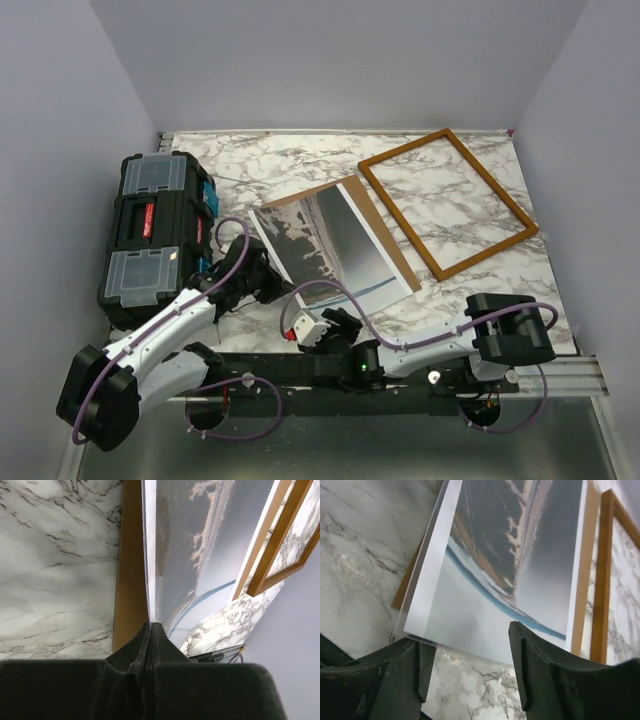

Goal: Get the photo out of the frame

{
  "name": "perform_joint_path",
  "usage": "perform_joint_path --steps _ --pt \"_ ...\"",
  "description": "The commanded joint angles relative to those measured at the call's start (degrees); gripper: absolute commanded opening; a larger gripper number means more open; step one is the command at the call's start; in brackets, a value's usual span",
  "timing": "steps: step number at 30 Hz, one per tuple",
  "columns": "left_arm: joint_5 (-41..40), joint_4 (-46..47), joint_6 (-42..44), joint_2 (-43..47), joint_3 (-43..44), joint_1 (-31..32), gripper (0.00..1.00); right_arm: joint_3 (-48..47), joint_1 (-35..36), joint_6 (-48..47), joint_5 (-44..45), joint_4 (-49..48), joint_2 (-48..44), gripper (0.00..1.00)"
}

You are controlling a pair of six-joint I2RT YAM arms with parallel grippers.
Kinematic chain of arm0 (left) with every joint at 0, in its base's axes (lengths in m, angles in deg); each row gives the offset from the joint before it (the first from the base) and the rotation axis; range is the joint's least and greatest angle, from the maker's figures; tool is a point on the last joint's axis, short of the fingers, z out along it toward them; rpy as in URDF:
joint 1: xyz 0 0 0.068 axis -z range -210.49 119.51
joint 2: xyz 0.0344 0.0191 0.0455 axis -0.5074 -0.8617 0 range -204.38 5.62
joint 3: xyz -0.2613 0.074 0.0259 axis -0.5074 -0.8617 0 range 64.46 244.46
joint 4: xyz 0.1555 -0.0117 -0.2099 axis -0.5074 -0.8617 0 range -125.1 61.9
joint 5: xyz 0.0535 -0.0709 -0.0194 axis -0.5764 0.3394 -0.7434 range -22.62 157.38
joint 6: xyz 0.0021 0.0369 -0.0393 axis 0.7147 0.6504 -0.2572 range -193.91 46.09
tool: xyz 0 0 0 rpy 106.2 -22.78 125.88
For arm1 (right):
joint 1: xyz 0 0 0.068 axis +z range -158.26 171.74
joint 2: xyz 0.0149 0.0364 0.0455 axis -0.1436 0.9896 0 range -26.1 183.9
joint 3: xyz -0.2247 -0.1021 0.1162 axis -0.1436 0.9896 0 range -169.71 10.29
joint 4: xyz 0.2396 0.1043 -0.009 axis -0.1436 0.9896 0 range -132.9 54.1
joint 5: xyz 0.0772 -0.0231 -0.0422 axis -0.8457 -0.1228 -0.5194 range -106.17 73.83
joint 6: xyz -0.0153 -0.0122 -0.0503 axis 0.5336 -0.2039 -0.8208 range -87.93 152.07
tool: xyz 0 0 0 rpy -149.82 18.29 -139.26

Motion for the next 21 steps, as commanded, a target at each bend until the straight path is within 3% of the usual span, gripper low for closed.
perform_joint_path --steps 1,3,6,7,10,14,17,21 --pt "2.1 -1.8 -1.0 -0.8 1.2 -0.5 0.00 0.4 0.4 -6.6 8.8 -9.5 1.4 0.62" --pt "2.2 -1.7 -1.1 -0.7 1.1 -0.6 0.00 1.7 0.4 -8.9 5.5 -13.8 1.0 0.54" --pt "2.2 -1.2 -0.8 0.1 0.7 -0.7 0.00 3.9 0.4 -10.1 -2.0 -16.4 -0.9 0.28" --pt "2.0 -1.2 -0.6 0.4 0.7 -0.9 0.03 4.9 0.4 -10.1 -3.5 -17.1 -1.8 0.21" --pt "1.7 -0.8 -0.2 2.4 0.2 -1.1 0.26 7.8 0.3 -9.3 -5.6 -19.4 -4.0 0.01" --pt "1.3 -1.7 1.1 5.7 0.0 -1.5 0.62 10.3 0.0 -6.3 -6.8 -20.7 -7.1 0.00" --pt "1.0 -3.6 2.7 9.1 0.0 -1.6 0.75 12.8 -0.6 -4.4 -9.6 -22.6 -10.4 0.00" --pt "4.2 -4.0 2.3 12.8 -1.0 -2.2 0.82 14.9 -2.2 -2.0 -12.6 -23.4 -14.6 0.00"
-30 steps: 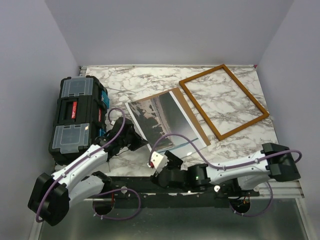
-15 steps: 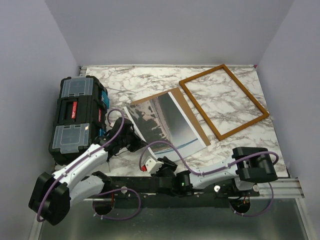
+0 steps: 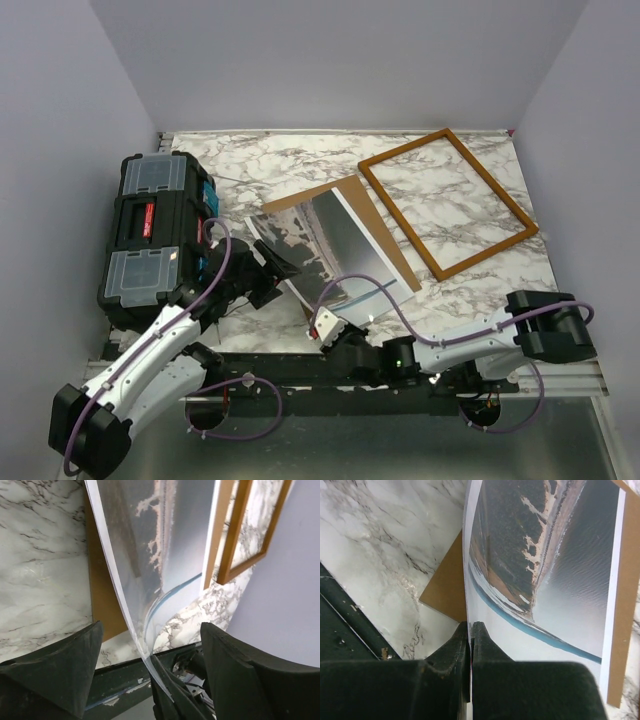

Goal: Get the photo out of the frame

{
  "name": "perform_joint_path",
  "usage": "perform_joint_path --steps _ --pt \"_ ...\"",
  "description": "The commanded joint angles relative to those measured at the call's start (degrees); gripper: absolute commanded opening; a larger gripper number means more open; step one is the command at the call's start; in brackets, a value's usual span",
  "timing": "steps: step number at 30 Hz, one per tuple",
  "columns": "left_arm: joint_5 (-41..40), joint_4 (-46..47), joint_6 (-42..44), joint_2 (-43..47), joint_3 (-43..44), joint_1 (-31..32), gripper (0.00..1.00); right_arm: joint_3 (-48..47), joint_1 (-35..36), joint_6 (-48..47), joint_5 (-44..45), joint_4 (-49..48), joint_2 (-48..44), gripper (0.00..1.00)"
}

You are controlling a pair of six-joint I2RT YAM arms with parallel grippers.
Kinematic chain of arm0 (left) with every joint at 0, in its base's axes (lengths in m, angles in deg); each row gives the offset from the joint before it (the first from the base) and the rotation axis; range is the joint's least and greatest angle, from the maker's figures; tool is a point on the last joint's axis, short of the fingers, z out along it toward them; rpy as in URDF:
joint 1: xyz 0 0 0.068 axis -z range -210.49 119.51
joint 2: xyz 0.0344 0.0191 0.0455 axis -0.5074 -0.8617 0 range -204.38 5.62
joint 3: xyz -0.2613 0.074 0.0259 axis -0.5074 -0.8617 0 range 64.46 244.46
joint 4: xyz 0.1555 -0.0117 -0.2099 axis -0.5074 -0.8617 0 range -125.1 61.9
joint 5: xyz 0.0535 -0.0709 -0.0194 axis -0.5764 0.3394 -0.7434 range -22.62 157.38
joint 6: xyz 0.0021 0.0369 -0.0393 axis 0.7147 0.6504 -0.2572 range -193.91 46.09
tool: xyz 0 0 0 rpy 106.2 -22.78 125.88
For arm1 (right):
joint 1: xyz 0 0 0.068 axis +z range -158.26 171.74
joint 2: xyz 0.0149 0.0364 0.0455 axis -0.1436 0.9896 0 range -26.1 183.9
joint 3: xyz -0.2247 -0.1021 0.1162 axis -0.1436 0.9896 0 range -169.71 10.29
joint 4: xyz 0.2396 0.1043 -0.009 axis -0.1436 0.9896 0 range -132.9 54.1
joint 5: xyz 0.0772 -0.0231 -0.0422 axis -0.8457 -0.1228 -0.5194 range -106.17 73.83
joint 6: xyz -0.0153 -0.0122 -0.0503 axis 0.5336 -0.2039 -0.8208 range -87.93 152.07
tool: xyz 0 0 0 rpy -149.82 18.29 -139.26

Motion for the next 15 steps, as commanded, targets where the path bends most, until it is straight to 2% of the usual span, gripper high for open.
perform_joint_path --steps 1,4,9,15 --pt "4.3 -2.0 0.4 4.0 -1.2 -0.7 0.82 2.3 -1.5 5.0 -5.3 -5.1 -5.1 0.00" --pt "5.7 -2.1 -1.4 5.7 -1.8 -1.1 0.82 3.7 -2.2 5.5 -6.1 -5.5 -7.6 0.00" --pt "3.5 0.6 -3.9 7.9 -1.8 -2.0 0.82 3.8 -2.7 5.6 -6.6 -5.0 -8.7 0.00" --pt "7.0 5.7 -5.2 3.9 -0.5 -3.1 0.83 3.1 -2.9 5.3 -6.9 -4.0 -8.4 0.00"
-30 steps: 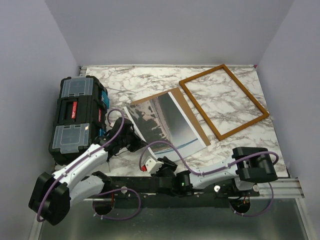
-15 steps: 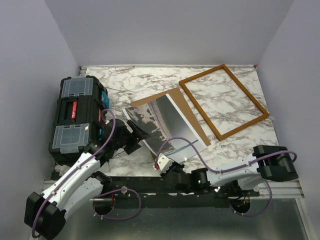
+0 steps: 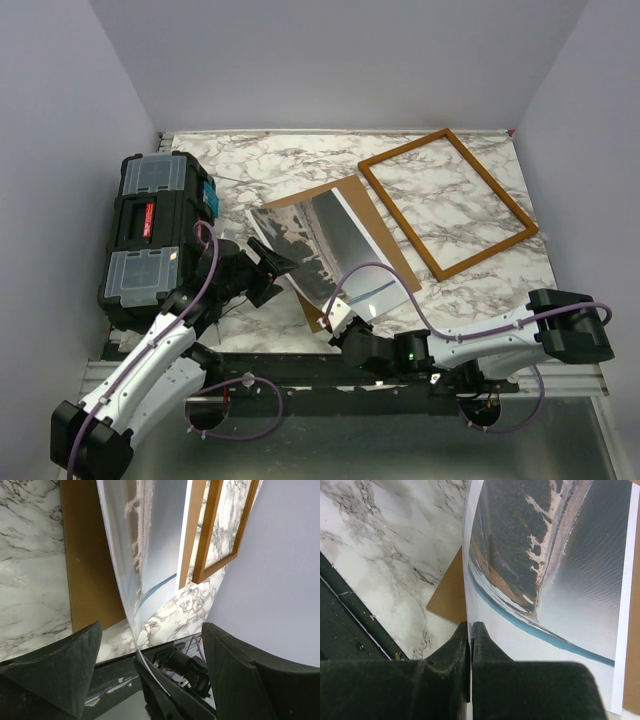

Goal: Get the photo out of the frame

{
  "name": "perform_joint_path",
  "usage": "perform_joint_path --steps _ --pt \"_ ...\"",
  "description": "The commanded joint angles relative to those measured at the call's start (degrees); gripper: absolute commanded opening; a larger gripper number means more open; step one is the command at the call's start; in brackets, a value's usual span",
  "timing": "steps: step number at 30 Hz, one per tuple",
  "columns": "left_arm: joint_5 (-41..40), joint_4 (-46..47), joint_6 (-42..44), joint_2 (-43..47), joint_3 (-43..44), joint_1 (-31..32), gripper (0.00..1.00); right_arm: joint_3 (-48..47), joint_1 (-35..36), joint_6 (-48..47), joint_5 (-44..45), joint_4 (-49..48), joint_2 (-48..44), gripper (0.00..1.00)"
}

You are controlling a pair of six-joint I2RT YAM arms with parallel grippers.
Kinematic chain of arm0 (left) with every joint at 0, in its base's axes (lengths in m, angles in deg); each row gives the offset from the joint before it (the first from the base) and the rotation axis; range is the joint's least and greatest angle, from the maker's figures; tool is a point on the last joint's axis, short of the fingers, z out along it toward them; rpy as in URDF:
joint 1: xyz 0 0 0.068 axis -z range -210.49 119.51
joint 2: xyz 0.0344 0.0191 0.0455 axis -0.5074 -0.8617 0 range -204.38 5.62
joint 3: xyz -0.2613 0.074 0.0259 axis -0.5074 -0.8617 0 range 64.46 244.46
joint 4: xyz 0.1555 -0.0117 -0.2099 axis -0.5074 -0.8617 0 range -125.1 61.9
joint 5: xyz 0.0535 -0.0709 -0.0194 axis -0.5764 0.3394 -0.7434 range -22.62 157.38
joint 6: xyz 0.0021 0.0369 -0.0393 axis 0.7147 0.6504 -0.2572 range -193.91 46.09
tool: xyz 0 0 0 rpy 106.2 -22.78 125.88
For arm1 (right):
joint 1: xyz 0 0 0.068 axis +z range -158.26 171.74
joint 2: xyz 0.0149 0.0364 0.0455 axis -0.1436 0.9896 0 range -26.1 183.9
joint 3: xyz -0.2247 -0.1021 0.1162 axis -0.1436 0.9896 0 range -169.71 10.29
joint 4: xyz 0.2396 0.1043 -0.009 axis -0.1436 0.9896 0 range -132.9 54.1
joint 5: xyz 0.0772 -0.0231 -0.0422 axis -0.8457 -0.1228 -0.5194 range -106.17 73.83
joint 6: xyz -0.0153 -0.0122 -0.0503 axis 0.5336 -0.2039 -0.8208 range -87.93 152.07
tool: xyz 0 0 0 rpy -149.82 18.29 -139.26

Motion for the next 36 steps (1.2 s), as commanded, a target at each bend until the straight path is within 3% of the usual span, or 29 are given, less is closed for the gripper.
perform_joint_path --steps 1,36 --pt "4.1 5.1 -2.2 -3.4 1.0 -0.7 0.83 -0.3 -0.3 1.8 -1.5 -1.6 -0.5 0.00" --pt "7.9 12.0 -6.3 -7.4 0.9 -0.9 0.82 -3.3 -0.5 0.3 -2.6 -0.5 3.9 0.00"
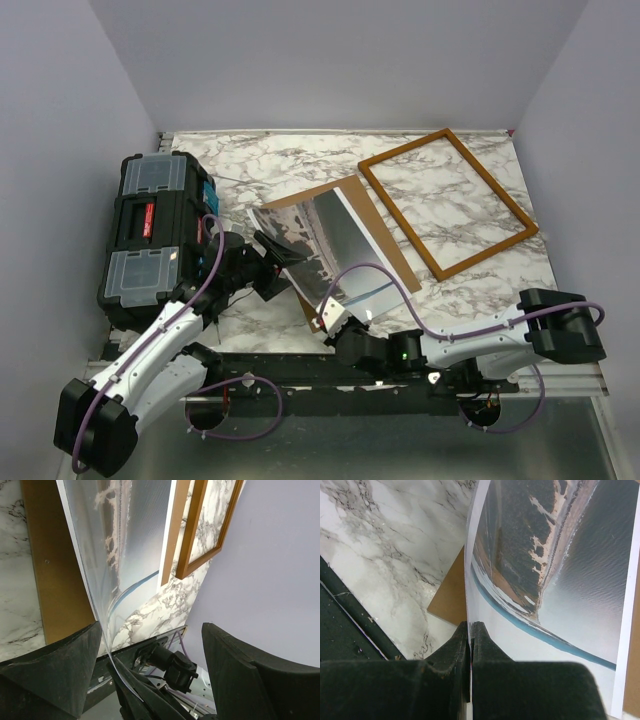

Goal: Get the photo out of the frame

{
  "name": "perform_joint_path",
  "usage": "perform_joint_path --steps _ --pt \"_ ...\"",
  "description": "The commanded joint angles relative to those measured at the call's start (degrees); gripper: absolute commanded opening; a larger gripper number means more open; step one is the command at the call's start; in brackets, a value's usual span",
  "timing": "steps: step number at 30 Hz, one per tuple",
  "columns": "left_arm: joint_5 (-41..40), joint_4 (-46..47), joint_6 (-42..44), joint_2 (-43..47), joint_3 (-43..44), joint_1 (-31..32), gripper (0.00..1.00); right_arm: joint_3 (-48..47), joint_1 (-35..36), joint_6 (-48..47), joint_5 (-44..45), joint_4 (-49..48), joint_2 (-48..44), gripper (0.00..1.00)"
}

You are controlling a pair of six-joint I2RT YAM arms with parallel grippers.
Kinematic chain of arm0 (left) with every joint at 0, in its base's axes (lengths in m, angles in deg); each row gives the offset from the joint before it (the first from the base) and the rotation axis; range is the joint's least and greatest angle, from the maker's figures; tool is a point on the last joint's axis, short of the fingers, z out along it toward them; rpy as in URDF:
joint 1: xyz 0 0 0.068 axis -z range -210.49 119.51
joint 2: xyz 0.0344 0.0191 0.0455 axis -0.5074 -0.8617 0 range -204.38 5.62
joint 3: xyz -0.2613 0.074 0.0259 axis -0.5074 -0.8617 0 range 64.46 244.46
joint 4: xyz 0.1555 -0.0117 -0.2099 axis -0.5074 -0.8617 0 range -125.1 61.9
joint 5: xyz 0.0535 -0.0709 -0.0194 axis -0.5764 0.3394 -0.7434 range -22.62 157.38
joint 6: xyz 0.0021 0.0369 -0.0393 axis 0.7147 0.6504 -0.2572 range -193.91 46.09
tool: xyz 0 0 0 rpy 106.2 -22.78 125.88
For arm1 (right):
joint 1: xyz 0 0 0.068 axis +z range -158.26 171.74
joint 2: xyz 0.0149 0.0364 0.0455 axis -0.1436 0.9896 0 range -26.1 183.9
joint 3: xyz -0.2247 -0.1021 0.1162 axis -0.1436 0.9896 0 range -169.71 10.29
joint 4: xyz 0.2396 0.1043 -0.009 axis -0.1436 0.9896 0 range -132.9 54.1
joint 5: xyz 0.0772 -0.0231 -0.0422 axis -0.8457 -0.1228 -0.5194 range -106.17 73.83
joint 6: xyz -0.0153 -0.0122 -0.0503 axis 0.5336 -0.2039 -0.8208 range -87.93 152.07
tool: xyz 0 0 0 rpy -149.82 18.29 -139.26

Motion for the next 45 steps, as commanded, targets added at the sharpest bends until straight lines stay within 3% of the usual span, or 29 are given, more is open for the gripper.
perform_joint_path --steps 1,19,29,36,41,45 --pt "2.8 3.4 -2.1 0.0 0.4 -0.1 0.82 -1.9 -0.2 0.4 -2.1 -0.8 1.1 0.00" --pt "-0.3 8.8 -0.3 -0.9 -4.8 -0.1 0.81 -2.5 -0.2 0.0 -2.8 -1.4 1.7 0.00" --pt "-5.4 7.2 3.3 0.5 -6.8 -0.1 0.82 -1.4 -0.2 0.8 -1.8 -1.3 -0.3 0.00" --pt "-4.0 5.8 3.9 -3.8 -5.2 -0.1 0.77 -1.6 -0.2 0.2 -0.3 -1.6 -0.4 0.00" --pt "-4.0 3.7 4.6 -5.4 -4.1 -0.1 0.64 -2.3 -0.2 -1.2 0.6 -2.2 1.3 0.00" --pt "-4.3 4.0 5.6 -6.2 -3.9 -0.1 0.44 -2.7 -0.2 -2.1 0.7 -2.0 2.7 0.01"
